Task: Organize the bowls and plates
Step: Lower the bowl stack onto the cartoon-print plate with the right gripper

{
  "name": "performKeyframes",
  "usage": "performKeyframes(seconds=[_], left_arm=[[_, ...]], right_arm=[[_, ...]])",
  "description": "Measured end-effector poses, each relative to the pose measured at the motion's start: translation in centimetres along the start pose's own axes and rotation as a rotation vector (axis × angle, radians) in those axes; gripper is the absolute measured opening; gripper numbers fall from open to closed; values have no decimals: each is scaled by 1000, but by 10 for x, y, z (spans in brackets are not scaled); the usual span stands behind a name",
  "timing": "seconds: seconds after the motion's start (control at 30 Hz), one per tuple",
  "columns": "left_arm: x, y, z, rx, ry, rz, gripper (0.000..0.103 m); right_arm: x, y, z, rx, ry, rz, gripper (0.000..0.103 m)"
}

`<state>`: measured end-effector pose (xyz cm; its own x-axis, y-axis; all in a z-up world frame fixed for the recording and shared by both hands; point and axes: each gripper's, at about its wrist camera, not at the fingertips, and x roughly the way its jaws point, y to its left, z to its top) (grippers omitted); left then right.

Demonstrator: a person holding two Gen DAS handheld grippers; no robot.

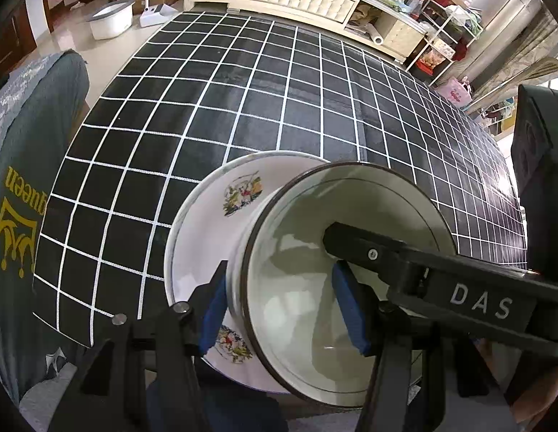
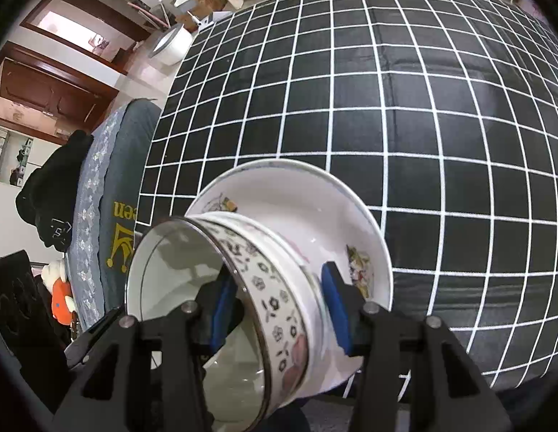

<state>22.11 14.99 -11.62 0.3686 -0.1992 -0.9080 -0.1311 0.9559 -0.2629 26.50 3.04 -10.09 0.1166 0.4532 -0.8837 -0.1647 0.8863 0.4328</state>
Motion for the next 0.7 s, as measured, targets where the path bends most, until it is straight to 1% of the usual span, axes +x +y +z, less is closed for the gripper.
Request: performKeyframes(seconds=[0.23, 0.27, 0.37, 0.5, 0.57, 0.7], left_arm=[[2, -4, 5, 11, -2, -4, 54], [3, -3, 6, 12, -6, -6, 53], [5, 2, 8, -13, -4, -25, 52], [4, 2, 7, -8, -6, -31, 52], [2, 1, 7, -5, -18, -29, 52], [-4, 0, 6, 13, -35, -3, 52]], right_arm=[[1, -2, 4, -3, 2, -10, 50], [2, -3, 5, -2, 4, -10, 50], [3, -2, 6, -16, 8, -10, 50], [3, -5, 8, -17, 24, 3, 51], [1, -3, 7, -36, 20, -11, 51], [-8, 8, 3, -107, -19, -56, 51]])
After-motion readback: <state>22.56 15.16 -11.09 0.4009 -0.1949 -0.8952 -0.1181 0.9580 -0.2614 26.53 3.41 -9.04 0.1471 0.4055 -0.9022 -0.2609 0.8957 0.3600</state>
